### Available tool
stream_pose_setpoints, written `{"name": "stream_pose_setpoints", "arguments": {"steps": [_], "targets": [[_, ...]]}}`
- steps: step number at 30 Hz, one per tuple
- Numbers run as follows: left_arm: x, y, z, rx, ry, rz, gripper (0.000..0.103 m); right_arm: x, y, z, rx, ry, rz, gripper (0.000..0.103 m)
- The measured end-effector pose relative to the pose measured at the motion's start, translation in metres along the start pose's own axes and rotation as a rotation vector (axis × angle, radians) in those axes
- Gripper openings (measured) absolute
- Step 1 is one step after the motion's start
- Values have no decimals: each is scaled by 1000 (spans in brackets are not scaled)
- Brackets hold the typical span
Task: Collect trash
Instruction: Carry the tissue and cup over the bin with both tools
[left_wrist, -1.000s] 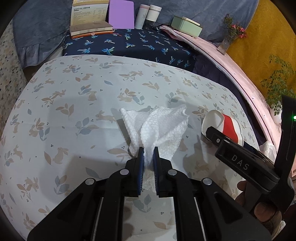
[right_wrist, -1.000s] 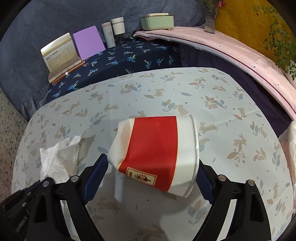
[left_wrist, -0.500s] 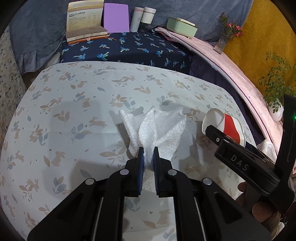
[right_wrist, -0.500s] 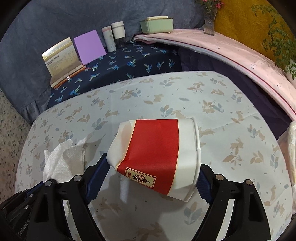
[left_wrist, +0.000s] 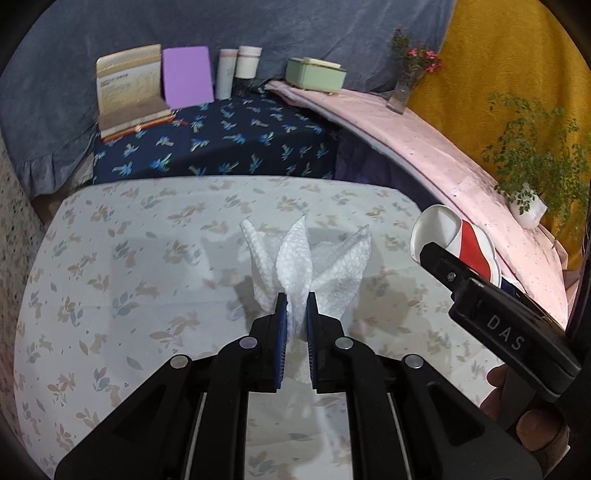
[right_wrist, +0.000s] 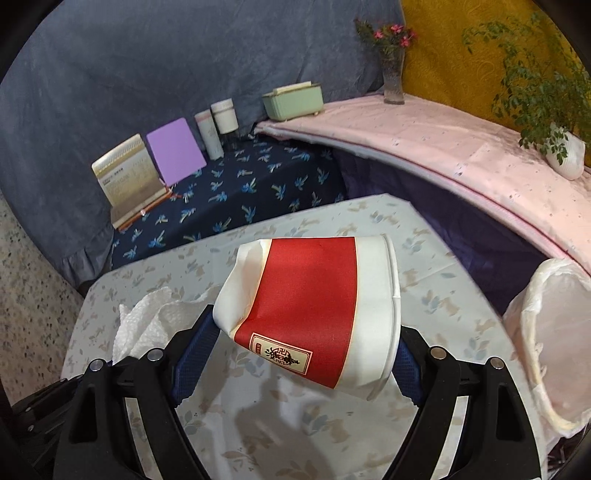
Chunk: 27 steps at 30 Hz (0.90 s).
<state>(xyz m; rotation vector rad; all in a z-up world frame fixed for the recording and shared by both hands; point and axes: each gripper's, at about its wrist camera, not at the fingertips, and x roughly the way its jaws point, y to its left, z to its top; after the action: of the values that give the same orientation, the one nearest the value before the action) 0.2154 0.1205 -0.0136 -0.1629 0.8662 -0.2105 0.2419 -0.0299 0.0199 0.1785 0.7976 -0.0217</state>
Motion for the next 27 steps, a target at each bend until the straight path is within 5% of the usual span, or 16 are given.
{"name": "stream_pose_setpoints", "arguments": {"steps": [14, 27], "targets": [[-26, -125, 13, 180, -62, -45, 9, -79, -101, 21, 87, -138, -54, 80], [-31, -266, -9, 364, -60, -168, 10, -135, -223, 5, 232, -204, -182, 80]]}}
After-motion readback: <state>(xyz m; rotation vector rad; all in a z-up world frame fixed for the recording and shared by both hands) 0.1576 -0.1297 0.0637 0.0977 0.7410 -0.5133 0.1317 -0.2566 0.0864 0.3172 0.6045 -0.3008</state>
